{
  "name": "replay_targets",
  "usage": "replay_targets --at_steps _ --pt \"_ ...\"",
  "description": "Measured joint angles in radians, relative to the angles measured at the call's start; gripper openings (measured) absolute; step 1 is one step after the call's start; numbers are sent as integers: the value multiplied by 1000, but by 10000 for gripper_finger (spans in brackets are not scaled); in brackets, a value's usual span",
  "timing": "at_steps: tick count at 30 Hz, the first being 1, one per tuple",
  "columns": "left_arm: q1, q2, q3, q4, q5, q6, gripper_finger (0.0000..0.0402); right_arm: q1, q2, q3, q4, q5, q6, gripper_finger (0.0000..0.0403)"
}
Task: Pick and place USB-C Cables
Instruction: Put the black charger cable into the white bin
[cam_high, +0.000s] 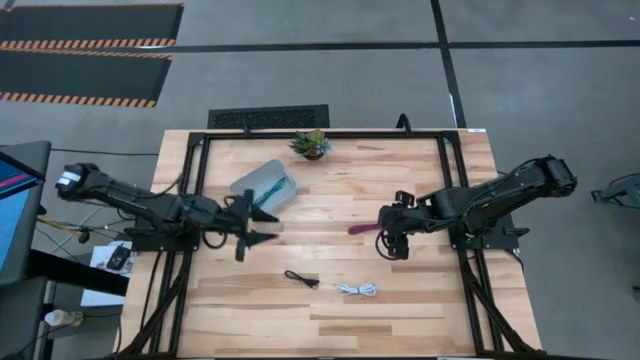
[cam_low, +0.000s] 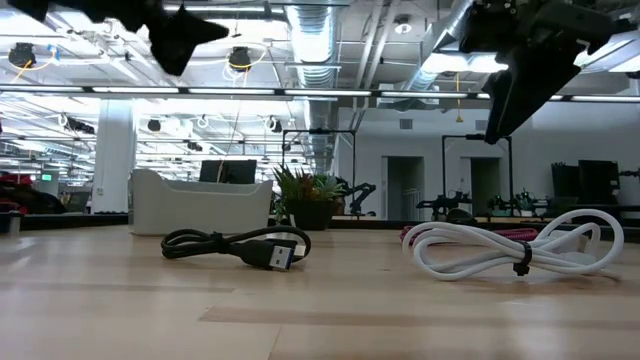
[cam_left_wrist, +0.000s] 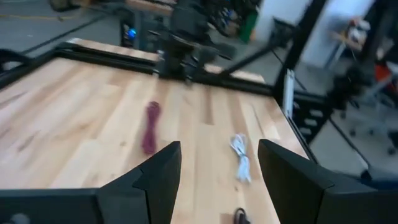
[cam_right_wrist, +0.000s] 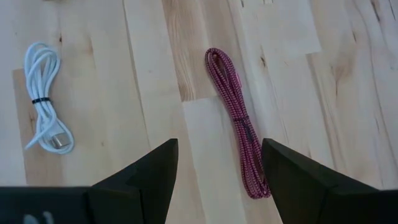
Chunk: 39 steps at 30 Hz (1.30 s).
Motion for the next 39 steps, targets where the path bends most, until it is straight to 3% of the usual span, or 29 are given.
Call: replay_targets --at_steps 12,24,39 --pt "-139 263 152 -88 -6 -73 203 1 0 0 21 -1 5 255" --pt "-192 279 153 -145 -52 -172 203 0 0 0 83 -1 13 255" --pt "-215 279 153 -166 -48 -173 203 1 0 0 180 -3 25 255"
